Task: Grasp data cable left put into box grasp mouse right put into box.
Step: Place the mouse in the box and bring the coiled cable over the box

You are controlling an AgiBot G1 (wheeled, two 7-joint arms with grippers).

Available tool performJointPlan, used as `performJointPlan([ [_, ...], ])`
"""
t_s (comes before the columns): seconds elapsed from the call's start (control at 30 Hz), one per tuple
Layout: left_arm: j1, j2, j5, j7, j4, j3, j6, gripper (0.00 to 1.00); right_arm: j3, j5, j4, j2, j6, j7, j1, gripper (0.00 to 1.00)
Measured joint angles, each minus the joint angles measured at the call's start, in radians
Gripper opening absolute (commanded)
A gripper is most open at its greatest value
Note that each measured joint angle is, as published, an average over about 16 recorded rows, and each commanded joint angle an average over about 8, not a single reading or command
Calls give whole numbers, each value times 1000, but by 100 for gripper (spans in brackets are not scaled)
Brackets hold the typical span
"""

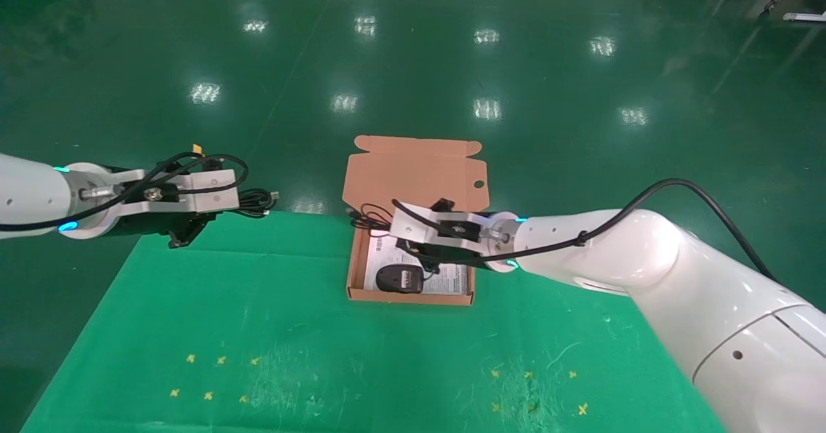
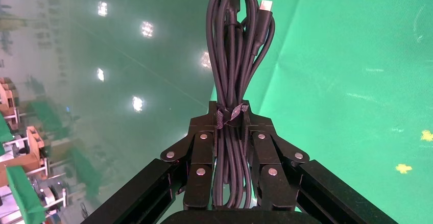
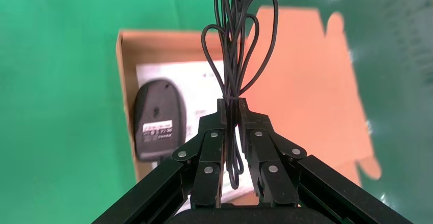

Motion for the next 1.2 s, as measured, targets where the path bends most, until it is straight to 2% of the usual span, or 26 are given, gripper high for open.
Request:
performJointPlan([
  [0.03,0,0,0,0,0,0,0,0,-8,4,-8,0,2,3,1,0],
  [0.07,0,0,0,0,0,0,0,0,-17,8,-15,-1,4,7,2,6],
  [0.3,1,-1,1,-1,-1,0,1,0,-64,31,-46,-2,12,32,7,94],
  [0.33,1,0,0,-1,-1,0,1,0,-68,33,-47,-1,13,35,7,100],
  [0.77,21,33,-29,40,16,10,-31,0,-76,56,9,56,16,49,9,100],
  [1.0,43,99,-54,114,88,24,-116,0,-65,61,79,146,15,60,19,100],
  [1.2,60,193,-77,210,218,39,-236,0,-56,53,162,252,12,85,29,100],
])
